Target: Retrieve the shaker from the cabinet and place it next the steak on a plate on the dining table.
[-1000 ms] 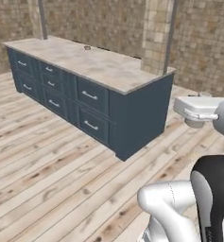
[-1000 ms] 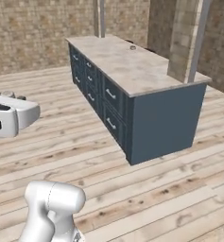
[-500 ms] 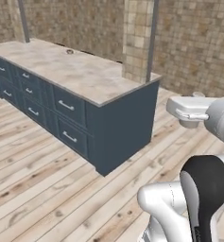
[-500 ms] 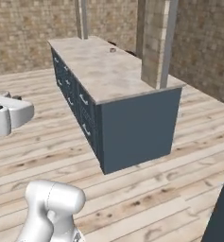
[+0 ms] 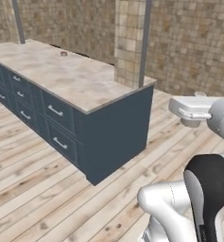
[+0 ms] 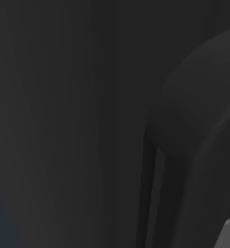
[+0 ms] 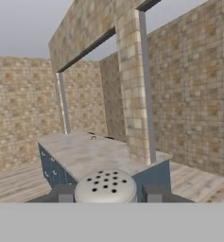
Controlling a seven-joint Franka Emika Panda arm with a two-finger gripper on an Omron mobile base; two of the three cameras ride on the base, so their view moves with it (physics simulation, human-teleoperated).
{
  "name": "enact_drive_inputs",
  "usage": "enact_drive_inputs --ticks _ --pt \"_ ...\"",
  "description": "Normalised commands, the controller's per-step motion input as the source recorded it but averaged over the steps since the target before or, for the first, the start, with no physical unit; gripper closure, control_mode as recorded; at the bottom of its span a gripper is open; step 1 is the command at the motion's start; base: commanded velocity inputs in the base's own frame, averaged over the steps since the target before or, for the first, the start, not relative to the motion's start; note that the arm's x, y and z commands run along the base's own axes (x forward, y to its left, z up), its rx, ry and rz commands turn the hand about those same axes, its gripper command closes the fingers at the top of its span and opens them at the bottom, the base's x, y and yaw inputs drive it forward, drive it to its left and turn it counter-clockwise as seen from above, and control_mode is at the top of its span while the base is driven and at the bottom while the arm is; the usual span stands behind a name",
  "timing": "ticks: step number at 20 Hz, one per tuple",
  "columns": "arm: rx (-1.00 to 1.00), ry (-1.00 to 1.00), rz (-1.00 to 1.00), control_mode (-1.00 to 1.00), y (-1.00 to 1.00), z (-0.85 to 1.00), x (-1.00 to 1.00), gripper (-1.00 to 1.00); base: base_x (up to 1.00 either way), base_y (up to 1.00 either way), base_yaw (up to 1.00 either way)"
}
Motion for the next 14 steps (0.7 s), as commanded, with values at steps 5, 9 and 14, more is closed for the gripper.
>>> enact_drive_inputs --ticks 5,9,14 --pt "0.0 0.0 0.0 1.0 0.0 0.0 0.0 1.0 0.85 -1.0 0.19" --pt "0.0 0.0 0.0 1.0 0.0 0.0 0.0 1.0 1.0 0.04 -0.01" --pt "0.0 0.0 0.0 1.0 0.0 0.0 0.0 1.0 0.98 0.69 -0.17"
